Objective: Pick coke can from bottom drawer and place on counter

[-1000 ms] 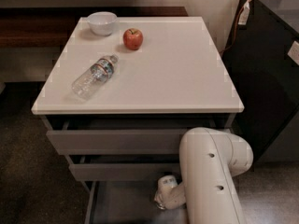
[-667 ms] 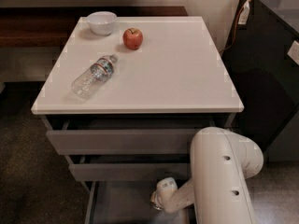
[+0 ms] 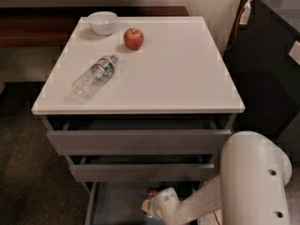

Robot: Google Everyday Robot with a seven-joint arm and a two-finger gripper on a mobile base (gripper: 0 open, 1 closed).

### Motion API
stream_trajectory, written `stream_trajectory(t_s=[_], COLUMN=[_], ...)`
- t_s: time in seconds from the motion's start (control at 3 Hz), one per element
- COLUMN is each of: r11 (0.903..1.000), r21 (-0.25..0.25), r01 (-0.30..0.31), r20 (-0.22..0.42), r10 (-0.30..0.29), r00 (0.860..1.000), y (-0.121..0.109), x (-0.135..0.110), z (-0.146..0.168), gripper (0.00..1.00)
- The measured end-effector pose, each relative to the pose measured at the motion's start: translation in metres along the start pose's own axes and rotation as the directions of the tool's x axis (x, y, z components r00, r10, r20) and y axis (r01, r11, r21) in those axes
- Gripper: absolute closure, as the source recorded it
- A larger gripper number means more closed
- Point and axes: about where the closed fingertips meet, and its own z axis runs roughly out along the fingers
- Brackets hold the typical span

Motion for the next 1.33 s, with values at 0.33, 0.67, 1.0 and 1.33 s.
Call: stream_trajectory(t_s=[0.33, 0.67, 1.0, 1.33], r11=[0.9968, 0.9904, 0.979, 0.9511], r21=[0.07, 0.121, 0.17, 0.245], r01=[0.041, 0.067, 0.112, 0.187], r20=[0.01, 0.025, 0.04, 0.064], r10=[-0.041, -0.07, -0.121, -0.209], r00=[0.999, 0.997, 0.992, 0.976], y=[-0.023, -0.039, -0.054, -0.072], x=[-0.021, -0.03, -0.03, -0.022], z=[-0.024, -0.04, -0.061, -0.092], gripper=[1.0, 1.0, 1.0, 1.0])
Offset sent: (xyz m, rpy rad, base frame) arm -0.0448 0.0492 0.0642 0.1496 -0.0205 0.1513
